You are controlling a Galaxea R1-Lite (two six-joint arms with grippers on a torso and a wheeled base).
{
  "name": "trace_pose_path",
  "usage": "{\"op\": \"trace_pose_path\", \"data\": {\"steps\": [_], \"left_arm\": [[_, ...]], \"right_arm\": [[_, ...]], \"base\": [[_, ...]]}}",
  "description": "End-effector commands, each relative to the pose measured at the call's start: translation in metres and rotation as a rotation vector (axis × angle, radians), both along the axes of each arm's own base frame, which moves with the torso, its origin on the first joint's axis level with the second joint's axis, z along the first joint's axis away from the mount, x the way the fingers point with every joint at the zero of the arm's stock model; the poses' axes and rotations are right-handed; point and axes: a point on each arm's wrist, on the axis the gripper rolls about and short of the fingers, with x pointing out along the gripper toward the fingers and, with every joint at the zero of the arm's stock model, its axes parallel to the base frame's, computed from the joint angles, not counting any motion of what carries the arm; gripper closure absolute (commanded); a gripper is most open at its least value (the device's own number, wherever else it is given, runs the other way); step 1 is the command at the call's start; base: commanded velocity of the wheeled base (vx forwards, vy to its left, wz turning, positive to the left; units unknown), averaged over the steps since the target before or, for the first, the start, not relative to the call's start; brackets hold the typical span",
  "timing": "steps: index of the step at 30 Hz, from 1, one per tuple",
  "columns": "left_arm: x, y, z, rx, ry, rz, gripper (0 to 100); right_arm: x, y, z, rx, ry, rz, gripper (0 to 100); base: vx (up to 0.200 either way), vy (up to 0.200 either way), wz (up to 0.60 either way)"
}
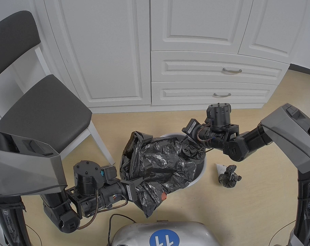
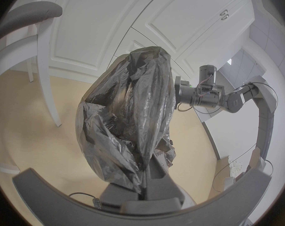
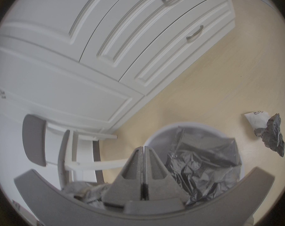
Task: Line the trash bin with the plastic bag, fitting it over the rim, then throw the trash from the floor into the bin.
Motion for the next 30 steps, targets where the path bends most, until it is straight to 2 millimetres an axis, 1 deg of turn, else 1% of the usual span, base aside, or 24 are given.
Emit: {"op": "trace_pose_path", "data": {"steps": [1,2,3,5,6,7,10,11,12,13,14,16,17,19,20,22,23,25,27,28,29,30], "left_arm": [[0.001,0.004,-0.003,0.007,0.011,0.012,100],[0.001,0.004,-0.003,0.007,0.011,0.014,100],[0.002,0.005,-0.002,0.005,0.009,0.017,100],[0.002,0.006,-0.001,0.005,0.006,0.021,100],[0.002,0.006,-0.001,0.005,0.006,0.021,100],[0.003,0.006,-0.001,0.011,-0.001,0.019,100],[0.003,0.007,-0.002,0.018,-0.003,0.020,100],[0.003,0.007,-0.001,0.017,-0.005,0.020,100],[0.003,0.007,-0.001,0.017,-0.005,0.020,100],[0.003,0.007,0.000,0.015,-0.008,0.020,100],[0.003,0.007,0.000,0.014,-0.010,0.020,100],[0.003,0.007,0.001,0.012,-0.012,0.020,100],[0.003,0.007,0.002,0.011,-0.014,0.020,100],[0.003,0.007,0.001,0.014,-0.014,0.019,100],[0.003,0.007,0.001,0.014,-0.014,0.019,100],[0.003,0.007,0.000,0.017,-0.010,0.019,100],[0.003,0.007,0.000,0.017,-0.010,0.019,100],[0.003,0.007,-0.002,0.016,-0.006,0.020,100],[0.004,0.007,-0.002,0.018,-0.009,0.019,100],[0.004,0.007,-0.002,0.018,-0.009,0.019,100],[0.004,0.006,-0.002,0.018,-0.009,0.017,100],[0.005,0.006,-0.002,0.015,-0.008,0.018,100]], "right_arm": [[0.005,-0.020,0.014,-0.050,-0.024,-0.023,100],[0.005,-0.022,0.015,-0.057,-0.026,-0.023,100],[-0.001,-0.033,0.015,-0.206,-0.015,0.009,100],[-0.009,-0.046,0.015,-0.346,0.004,0.038,100],[-0.009,-0.046,0.015,-0.346,0.004,0.038,100],[-0.019,-0.056,0.015,-0.446,0.012,0.065,100],[-0.027,-0.061,0.003,-0.529,0.029,0.110,100],[-0.028,-0.060,-0.004,-0.554,0.037,0.129,100],[-0.027,-0.060,-0.006,-0.557,0.042,0.131,100],[-0.026,-0.056,-0.019,-0.582,0.067,0.151,100],[-0.024,-0.054,-0.028,-0.595,0.080,0.156,100],[-0.022,-0.051,-0.040,-0.615,0.104,0.157,100],[-0.020,-0.049,-0.050,-0.629,0.119,0.159,100],[-0.016,-0.045,-0.061,-0.639,0.132,0.168,100],[-0.016,-0.045,-0.061,-0.639,0.132,0.168,100],[-0.011,-0.035,-0.075,-0.627,0.142,0.179,100],[-0.010,-0.035,-0.077,-0.627,0.144,0.180,100],[-0.004,-0.019,-0.090,-0.585,0.161,0.173,100],[-0.001,-0.007,-0.098,-0.534,0.178,0.156,100],[-0.001,-0.006,-0.098,-0.531,0.179,0.155,100],[0.000,0.002,-0.103,-0.496,0.195,0.142,100],[0.000,0.003,-0.103,-0.494,0.196,0.141,100]], "base": [[0.000,0.000,0.00],[0.000,0.000,0.00],[0.000,0.000,0.00],[0.000,0.000,0.00],[0.000,0.000,0.00],[0.000,0.000,0.00],[0.000,0.000,0.00],[0.000,0.000,0.00],[0.000,0.000,0.00],[0.000,0.000,0.00],[0.000,0.000,0.00],[0.000,0.000,0.00],[0.000,0.000,0.00],[0.000,0.000,0.00],[0.000,0.000,0.00],[0.000,0.000,0.00],[0.000,0.000,0.00],[0.000,0.000,0.00],[0.000,0.000,0.00],[0.000,0.000,0.00],[0.000,0.000,0.00],[0.000,0.000,0.00]]}}
